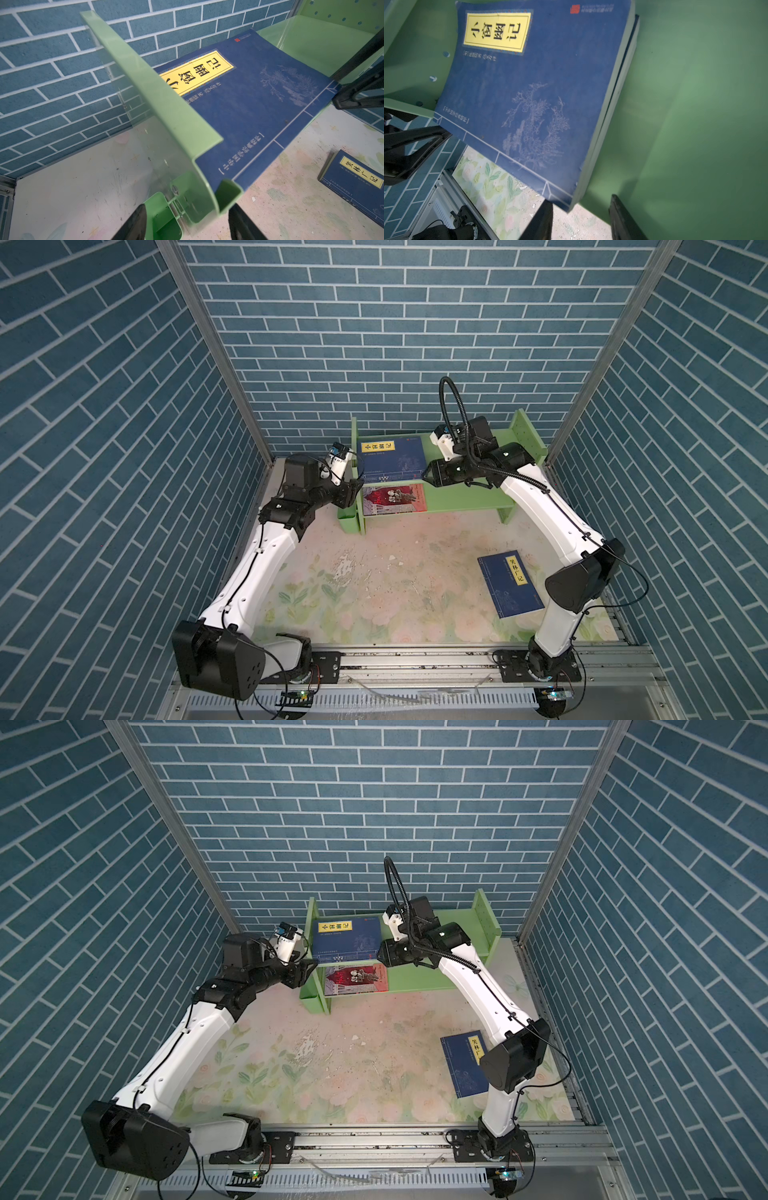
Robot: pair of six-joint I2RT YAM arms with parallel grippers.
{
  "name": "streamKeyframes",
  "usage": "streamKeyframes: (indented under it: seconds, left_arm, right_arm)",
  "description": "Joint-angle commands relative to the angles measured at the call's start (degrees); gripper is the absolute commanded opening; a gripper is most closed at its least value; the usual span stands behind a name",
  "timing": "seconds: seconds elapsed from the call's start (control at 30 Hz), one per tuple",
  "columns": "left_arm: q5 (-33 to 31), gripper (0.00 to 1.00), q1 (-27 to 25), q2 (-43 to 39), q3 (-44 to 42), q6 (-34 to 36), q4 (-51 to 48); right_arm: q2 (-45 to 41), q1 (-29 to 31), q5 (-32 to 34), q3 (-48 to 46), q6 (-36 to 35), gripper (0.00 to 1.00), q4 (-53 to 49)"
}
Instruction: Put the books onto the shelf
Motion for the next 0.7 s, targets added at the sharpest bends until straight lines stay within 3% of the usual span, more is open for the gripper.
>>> streamKeyframes:
  seconds: [0.0,0.4,0.53,0.67]
  left_arm:
    - [0.4,0.64,-0.3,-0.6,1.3,-0.4,-0.2]
    - [0.4,0.64,-0.3,-1.8,1.4,0.1,-4.7]
    - [2.5,0.66,-0.2,-5.0,1.6,0.3,-12.2]
    - [11.0,0.68,-0.3,-8.7,1.4,-0.6,-19.7]
  right_arm:
    - [1.2,0.3,1.7,2.1,-2.8,0.46,-2.1]
    - [-1.7,0.8,1.7,0.7,-2.7,0.48,-2.4]
    - [-9.8,1.5,3.9,-7.4,-1.6,0.51,-0.5]
    - [-22.2,1.4,7.4,-23.5,1.8,0.54,4.0]
